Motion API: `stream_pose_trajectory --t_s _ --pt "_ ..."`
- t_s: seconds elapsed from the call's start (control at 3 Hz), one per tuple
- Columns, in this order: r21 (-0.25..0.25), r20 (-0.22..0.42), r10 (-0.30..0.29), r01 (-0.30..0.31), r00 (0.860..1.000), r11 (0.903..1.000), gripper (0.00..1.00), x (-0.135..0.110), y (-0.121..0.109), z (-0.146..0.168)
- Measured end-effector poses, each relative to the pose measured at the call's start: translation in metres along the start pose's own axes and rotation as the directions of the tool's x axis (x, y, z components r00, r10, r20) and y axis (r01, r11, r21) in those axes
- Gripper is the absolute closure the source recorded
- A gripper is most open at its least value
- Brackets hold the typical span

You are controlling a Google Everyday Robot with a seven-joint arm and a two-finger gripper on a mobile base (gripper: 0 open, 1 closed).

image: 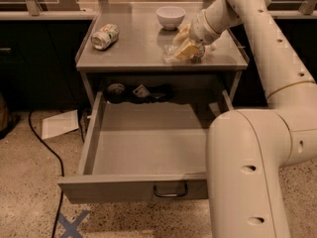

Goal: Pick water bottle from top drawer and place on counter

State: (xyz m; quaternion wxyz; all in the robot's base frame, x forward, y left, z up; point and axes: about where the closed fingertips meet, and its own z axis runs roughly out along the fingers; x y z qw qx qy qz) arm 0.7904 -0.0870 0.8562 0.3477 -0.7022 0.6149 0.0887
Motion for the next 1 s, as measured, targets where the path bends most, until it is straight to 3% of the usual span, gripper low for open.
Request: stream_pose_trajectory --t_s 0.33,0.67,1.0 --pt "0.000 0.000 0.000 0.000 1.000 1.0000 0.12 0.0000 0.0000 0.0000" --pt "0.000 0.000 0.000 0.000 1.000 1.0000 0.00 0.0000 0.0000 0.0001" --pt "0.000 0.000 0.000 0.000 1.000 1.0000 0.00 0.0000 0.0000 0.0002"
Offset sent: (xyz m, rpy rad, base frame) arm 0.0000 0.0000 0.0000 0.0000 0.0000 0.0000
